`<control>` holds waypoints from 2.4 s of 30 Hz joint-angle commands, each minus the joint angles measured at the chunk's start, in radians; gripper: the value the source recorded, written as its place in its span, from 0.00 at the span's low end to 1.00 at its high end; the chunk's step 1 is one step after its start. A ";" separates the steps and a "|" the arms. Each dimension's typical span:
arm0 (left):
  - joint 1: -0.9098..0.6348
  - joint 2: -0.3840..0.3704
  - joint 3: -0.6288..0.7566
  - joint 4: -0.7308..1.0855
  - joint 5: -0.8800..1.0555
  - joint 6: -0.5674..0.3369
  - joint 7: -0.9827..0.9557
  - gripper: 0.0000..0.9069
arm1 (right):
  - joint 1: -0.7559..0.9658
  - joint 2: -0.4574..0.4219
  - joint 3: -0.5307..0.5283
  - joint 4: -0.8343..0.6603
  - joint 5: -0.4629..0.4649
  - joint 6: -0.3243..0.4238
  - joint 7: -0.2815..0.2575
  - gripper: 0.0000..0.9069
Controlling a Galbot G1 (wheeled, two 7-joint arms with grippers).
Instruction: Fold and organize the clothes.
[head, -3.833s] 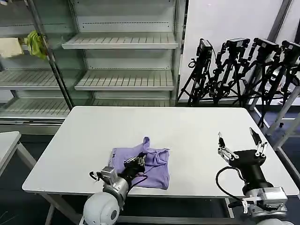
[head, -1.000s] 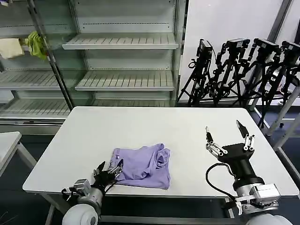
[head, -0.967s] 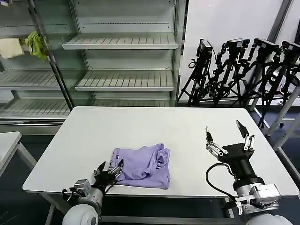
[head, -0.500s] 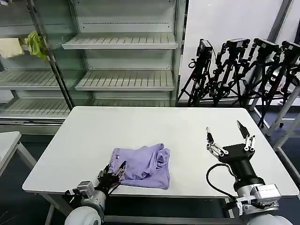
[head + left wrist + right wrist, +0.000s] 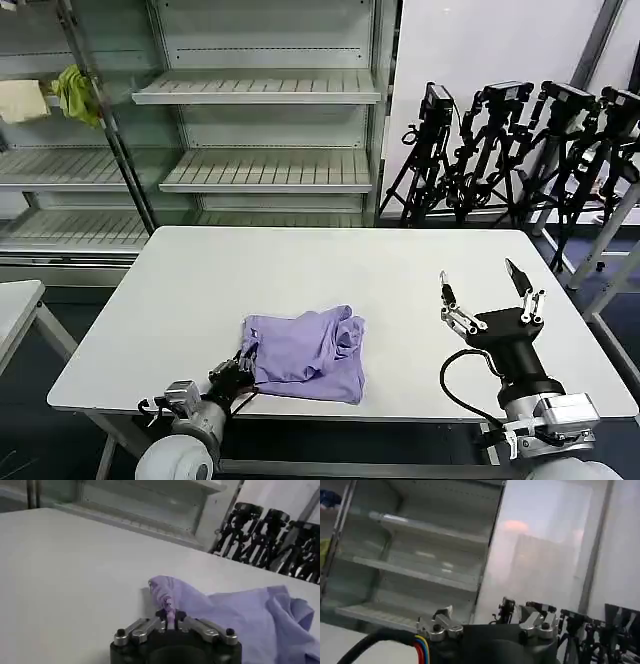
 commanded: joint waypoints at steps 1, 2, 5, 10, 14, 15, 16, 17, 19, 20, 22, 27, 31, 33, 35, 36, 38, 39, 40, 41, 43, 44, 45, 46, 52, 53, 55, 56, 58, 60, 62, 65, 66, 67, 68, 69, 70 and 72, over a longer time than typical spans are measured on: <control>-0.009 0.003 0.000 -0.002 0.004 -0.007 0.004 0.01 | -0.003 0.001 0.005 0.049 0.000 0.000 0.000 1.00; -0.010 0.004 0.000 -0.001 0.004 -0.008 0.004 0.01 | -0.004 0.001 0.006 0.049 0.000 0.000 0.000 1.00; -0.011 0.004 0.001 -0.001 0.009 -0.008 0.006 0.01 | -0.004 0.002 0.006 0.049 -0.001 0.000 -0.001 1.00; -0.008 0.007 -0.001 0.001 0.017 -0.011 0.010 0.01 | -0.001 -0.002 0.008 0.049 -0.002 0.000 -0.003 1.00; -0.005 0.009 -0.008 0.007 0.019 -0.016 0.009 0.01 | 0.001 -0.011 0.007 0.049 0.000 -0.003 -0.002 1.00; -0.004 0.012 -0.011 0.008 0.019 -0.018 0.010 0.01 | -0.002 -0.014 0.007 0.049 0.000 -0.002 -0.002 1.00; -0.006 0.015 -0.018 0.014 0.020 -0.020 0.010 0.01 | -0.005 -0.014 0.008 0.049 0.001 -0.002 -0.001 1.00; -0.008 0.018 -0.024 0.018 0.017 -0.020 0.009 0.01 | -0.006 -0.014 0.008 0.049 0.002 -0.002 0.000 1.00; -0.014 0.028 -0.039 0.028 0.013 -0.024 0.010 0.01 | -0.004 -0.015 0.008 0.049 0.002 -0.001 0.000 1.00; -0.017 0.032 -0.047 0.033 0.009 -0.026 0.009 0.01 | -0.001 -0.014 0.006 0.049 0.002 -0.001 0.000 1.00; -0.024 0.044 -0.063 0.037 0.001 -0.026 0.007 0.01 | 0.005 -0.011 0.004 0.049 0.002 -0.001 0.000 1.00; -0.044 0.089 -0.118 0.040 -0.019 -0.019 0.003 0.01 | 0.007 -0.011 0.005 0.049 -0.001 0.005 -0.002 1.00; -0.074 0.166 -0.188 0.056 -0.054 -0.009 -0.006 0.01 | 0.010 -0.017 0.011 0.049 0.000 0.006 -0.003 1.00; -0.084 0.209 -0.216 0.062 -0.078 -0.007 -0.008 0.01 | 0.011 -0.019 0.014 0.049 0.000 0.006 -0.002 1.00; -0.089 0.251 -0.247 0.067 -0.094 -0.007 -0.009 0.01 | 0.011 -0.018 0.017 0.049 0.000 0.006 -0.003 1.00; -0.091 0.293 -0.268 0.067 -0.115 -0.006 -0.010 0.01 | 0.011 -0.018 0.017 0.049 0.001 0.006 -0.003 1.00; -0.091 0.329 -0.293 0.066 -0.138 -0.004 -0.011 0.01 | 0.013 -0.017 0.016 0.049 0.000 0.006 -0.003 1.00; -0.092 0.365 -0.308 0.066 -0.154 -0.003 -0.012 0.01 | 0.014 -0.016 0.016 0.049 0.000 0.006 -0.004 1.00; -0.091 0.391 -0.321 0.064 -0.169 -0.002 -0.012 0.01 | 0.016 -0.016 0.016 0.049 0.000 0.005 -0.005 1.00; -0.091 0.422 -0.332 0.063 -0.181 -0.001 -0.012 0.01 | 0.018 -0.016 0.015 0.049 0.000 0.004 -0.005 1.00; -0.090 0.472 -0.357 0.060 -0.202 0.003 -0.014 0.01 | 0.020 -0.017 0.017 0.049 0.000 0.004 -0.006 1.00; -0.092 0.498 -0.368 0.055 -0.225 0.008 -0.018 0.01 | 0.021 -0.018 0.018 0.049 0.000 0.004 -0.006 1.00; -0.093 0.508 -0.375 0.054 -0.231 0.008 -0.018 0.01 | 0.022 -0.018 0.019 0.049 0.000 0.003 -0.007 1.00; -0.096 0.543 -0.384 0.047 -0.241 0.010 -0.020 0.01 | 0.022 -0.017 0.020 0.049 0.000 0.004 -0.007 1.00; -0.133 0.652 -0.392 0.000 -0.271 0.022 -0.025 0.01 | 0.013 -0.015 0.032 0.049 0.000 0.006 -0.004 1.00; -0.144 0.669 -0.385 -0.012 -0.273 0.026 -0.026 0.01 | 0.009 -0.013 0.035 0.049 0.000 0.008 -0.003 1.00; -0.155 0.680 -0.372 -0.039 -0.276 0.033 -0.030 0.01 | 0.007 -0.011 0.040 0.049 0.000 0.009 -0.002 1.00; -0.167 0.681 -0.355 -0.061 -0.276 0.037 -0.033 0.01 | 0.005 -0.009 0.042 0.049 -0.001 0.009 -0.001 1.00; -0.181 0.666 -0.325 -0.096 -0.273 0.041 -0.038 0.01 | 0.000 -0.007 0.044 0.049 -0.003 0.012 0.000 1.00; -0.184 0.641 -0.296 -0.131 -0.264 0.042 -0.038 0.01 | -0.004 -0.005 0.049 0.049 -0.005 0.013 0.000 1.00; -0.181 0.614 -0.273 -0.161 -0.261 0.043 -0.042 0.01 | -0.006 -0.003 0.050 0.049 -0.006 0.013 0.001 1.00; -0.166 0.581 -0.224 -0.185 -0.254 0.043 -0.045 0.01 | -0.015 0.001 0.049 0.049 -0.014 0.013 0.001 1.00; -0.160 0.564 -0.203 -0.191 -0.253 0.042 -0.046 0.01 | -0.017 0.003 0.049 0.049 -0.014 0.013 0.001 1.00; -0.159 0.538 -0.156 -0.198 -0.254 0.042 -0.052 0.01 | -0.018 0.004 0.048 0.049 -0.015 0.013 0.001 1.00; -0.160 0.522 -0.128 -0.201 -0.243 0.042 -0.056 0.01 | -0.018 0.006 0.048 0.049 -0.015 0.012 0.001 1.00; -0.161 0.485 -0.090 -0.201 -0.226 0.042 -0.056 0.01 | -0.017 0.007 0.046 0.049 -0.015 0.012 0.001 1.00; -0.165 0.436 -0.050 -0.197 -0.207 0.041 -0.060 0.01 | -0.017 0.008 0.045 0.049 -0.015 0.012 0.001 1.00; -0.166 0.361 0.019 -0.169 -0.157 0.034 -0.054 0.01 | -0.018 0.012 0.040 0.049 -0.019 0.011 0.000 1.00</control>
